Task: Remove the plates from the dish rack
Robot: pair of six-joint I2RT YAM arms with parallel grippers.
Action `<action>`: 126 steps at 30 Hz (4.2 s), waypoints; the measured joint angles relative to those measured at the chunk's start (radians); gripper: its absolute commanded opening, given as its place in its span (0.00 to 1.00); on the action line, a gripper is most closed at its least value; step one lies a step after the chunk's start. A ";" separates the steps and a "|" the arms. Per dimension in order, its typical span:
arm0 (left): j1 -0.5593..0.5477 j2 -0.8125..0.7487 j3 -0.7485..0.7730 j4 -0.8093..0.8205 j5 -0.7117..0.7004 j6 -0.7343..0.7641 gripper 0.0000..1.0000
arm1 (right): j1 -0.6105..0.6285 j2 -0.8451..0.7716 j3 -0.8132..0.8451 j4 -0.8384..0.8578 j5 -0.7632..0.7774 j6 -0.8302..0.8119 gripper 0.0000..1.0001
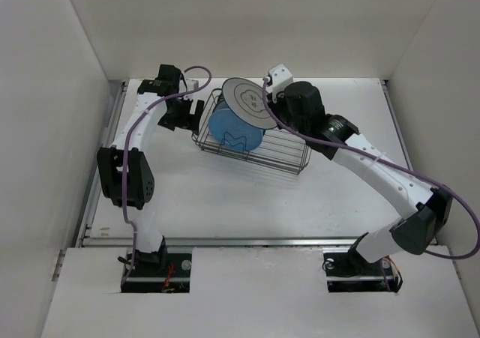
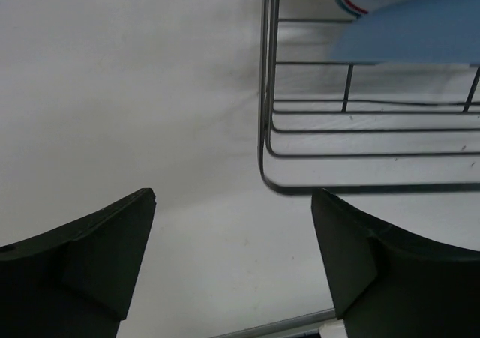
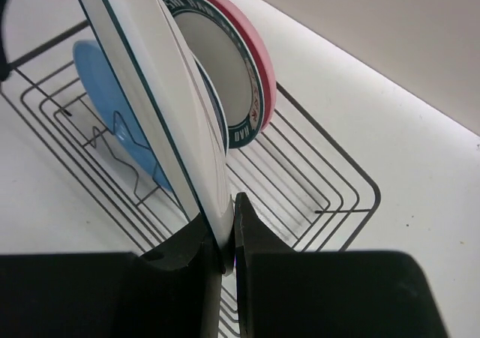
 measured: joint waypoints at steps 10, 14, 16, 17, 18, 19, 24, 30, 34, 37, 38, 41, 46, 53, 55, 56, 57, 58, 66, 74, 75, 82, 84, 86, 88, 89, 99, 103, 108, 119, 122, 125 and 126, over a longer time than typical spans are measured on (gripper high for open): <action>0.000 0.280 0.178 -0.010 0.128 -0.029 0.45 | -0.007 -0.104 -0.127 -0.093 -0.340 0.126 0.00; 0.000 0.304 0.194 -0.013 0.155 -0.049 0.11 | -0.006 -0.118 -0.238 -0.122 -0.505 0.181 0.00; 0.000 0.326 0.221 -0.021 0.172 -0.060 0.00 | -0.006 -0.119 -0.295 -0.125 -0.555 0.207 0.00; 0.000 0.342 0.245 -0.040 0.182 -0.063 0.00 | -0.006 -0.119 -0.325 -0.124 -0.574 0.218 0.00; 0.003 0.355 0.262 -0.056 0.197 -0.064 0.00 | -0.006 -0.119 -0.352 -0.126 -0.587 0.227 0.00; 0.006 0.361 0.273 -0.067 0.208 -0.064 0.00 | -0.006 -0.119 -0.373 -0.127 -0.595 0.233 0.00; 0.041 0.339 0.216 -0.015 0.270 -0.132 0.00 | -0.006 -0.114 -0.409 -0.128 -0.635 0.253 0.00; 0.090 0.242 0.026 0.153 0.345 -0.310 0.00 | -0.006 0.034 -0.375 -0.111 -0.743 0.247 0.00; 0.117 0.198 -0.061 0.224 0.372 -0.432 0.00 | -0.006 0.208 -0.333 -0.102 -0.796 0.243 0.00; 0.119 0.203 -0.050 0.219 0.362 -0.455 0.00 | -0.008 0.292 -0.311 -0.096 -0.846 0.262 0.00; 0.118 0.213 -0.029 0.199 0.355 -0.447 0.00 | -0.007 0.306 -0.298 -0.094 -0.856 0.267 0.01; 0.113 0.257 0.053 0.118 0.335 -0.414 0.00 | -0.005 0.326 -0.260 -0.074 -0.850 0.274 0.06; 0.111 0.364 0.246 -0.024 0.299 -0.337 0.00 | -0.007 0.351 -0.209 -0.030 -0.807 0.283 0.55; 0.079 0.451 0.429 -0.130 0.183 -0.213 0.00 | -0.007 0.346 -0.205 -0.022 -0.770 0.285 0.69; 0.065 0.456 0.446 -0.143 0.145 -0.192 0.00 | -0.007 0.323 -0.200 -0.027 -0.748 0.287 0.71; 0.059 0.458 0.453 -0.148 0.130 -0.185 0.00 | -0.007 0.311 -0.190 -0.030 -0.735 0.287 0.72; 0.054 0.463 0.464 -0.154 0.115 -0.175 0.00 | -0.011 0.299 -0.167 -0.035 -0.713 0.286 0.72; 0.050 0.472 0.481 -0.162 0.102 -0.166 0.00 | -0.013 0.292 -0.136 -0.037 -0.692 0.285 0.73; 0.011 0.503 0.541 -0.141 -0.001 -0.096 0.00 | -0.105 0.291 0.135 0.072 -0.478 0.264 0.78; -0.020 0.511 0.556 -0.097 -0.066 -0.048 0.00 | -0.171 0.602 0.404 0.114 -0.325 0.214 0.72; -0.023 0.513 0.558 -0.092 -0.071 -0.043 0.00 | -0.171 0.642 0.422 0.108 -0.317 0.206 0.64; -0.029 0.522 0.573 -0.082 -0.085 -0.040 0.00 | -0.195 0.813 0.529 0.051 -0.269 0.164 0.00; -0.031 0.522 0.573 -0.081 -0.085 -0.048 0.00 | -0.191 0.803 0.526 0.053 -0.266 0.157 0.00; -0.031 0.522 0.573 -0.083 -0.086 -0.059 0.00 | -0.188 0.777 0.503 0.061 -0.247 0.145 0.00; -0.033 0.522 0.573 -0.085 -0.087 -0.070 0.00 | -0.185 0.749 0.487 0.064 -0.232 0.135 0.00; -0.035 0.522 0.572 -0.086 -0.088 -0.075 0.00 | -0.185 0.735 0.483 0.062 -0.223 0.130 0.00; -0.039 0.522 0.568 -0.085 -0.108 -0.136 0.00 | -0.190 0.430 0.417 0.109 -0.203 0.169 0.00; -0.039 0.520 0.563 -0.081 -0.109 -0.151 0.00 | -0.190 0.278 0.330 0.108 -0.240 0.177 0.00; -0.039 0.520 0.561 -0.079 -0.111 -0.152 0.00 | -0.208 0.084 0.101 0.009 -0.406 0.192 0.00; -0.039 0.510 0.545 -0.065 -0.110 -0.146 0.00 | -0.325 0.091 -0.497 -0.267 -0.740 0.370 0.00; -0.039 0.506 0.542 -0.063 -0.110 -0.144 0.00 | -0.369 0.163 -0.531 -0.291 -0.780 0.401 0.00; -0.039 0.498 0.530 -0.055 -0.109 -0.141 0.11 | -0.407 0.209 -0.531 -0.281 -0.809 0.414 0.14; -0.039 0.496 0.528 -0.055 -0.109 -0.141 0.12 | -0.417 0.229 -0.528 -0.276 -0.815 0.416 0.31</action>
